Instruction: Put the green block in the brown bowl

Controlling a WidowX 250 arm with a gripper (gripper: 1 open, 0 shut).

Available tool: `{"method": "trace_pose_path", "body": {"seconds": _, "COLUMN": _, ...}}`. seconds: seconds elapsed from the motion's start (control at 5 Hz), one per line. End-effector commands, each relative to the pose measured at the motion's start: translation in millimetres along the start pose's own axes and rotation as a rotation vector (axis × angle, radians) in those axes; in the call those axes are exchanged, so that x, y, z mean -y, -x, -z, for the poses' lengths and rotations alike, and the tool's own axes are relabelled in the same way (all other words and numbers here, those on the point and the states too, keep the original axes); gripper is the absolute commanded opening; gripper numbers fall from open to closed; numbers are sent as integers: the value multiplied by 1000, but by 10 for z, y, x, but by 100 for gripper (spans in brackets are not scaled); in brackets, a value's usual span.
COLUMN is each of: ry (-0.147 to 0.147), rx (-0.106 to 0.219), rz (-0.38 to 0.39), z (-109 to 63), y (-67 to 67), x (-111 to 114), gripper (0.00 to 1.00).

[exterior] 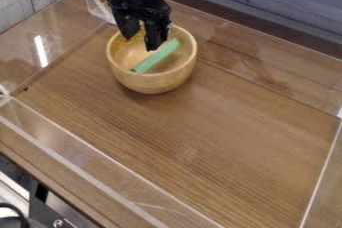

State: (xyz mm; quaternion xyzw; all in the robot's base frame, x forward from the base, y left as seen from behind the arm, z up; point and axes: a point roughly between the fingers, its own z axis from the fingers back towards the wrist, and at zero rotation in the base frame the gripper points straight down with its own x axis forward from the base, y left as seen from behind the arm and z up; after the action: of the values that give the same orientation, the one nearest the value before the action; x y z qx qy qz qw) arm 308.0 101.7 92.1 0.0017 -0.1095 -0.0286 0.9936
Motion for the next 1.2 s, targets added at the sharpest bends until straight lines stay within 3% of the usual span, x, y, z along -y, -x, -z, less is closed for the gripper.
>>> {"method": "trace_pose_path", "body": {"seconds": 0.0, "ry": -33, "rx": 48, "rz": -43, "z": -124, "y": -156, "x": -59, "gripper": 100}}
{"method": "trace_pose_path", "body": {"seconds": 0.2, "ry": -42, "rx": 45, "rz": -83, "z": -80, "y": -217, "x": -43, "gripper": 100}}
{"method": "trace_pose_path", "body": {"seconds": 0.6, "ry": -9, "rx": 36, "rz": 24, "z": 147, "y": -189, "x": -254, "gripper": 100}}
{"method": "trace_pose_path", "body": {"seconds": 1.0, "ry": 30, "rx": 45, "rz": 145, "z": 275, "y": -337, "x": -141, "gripper": 100}}
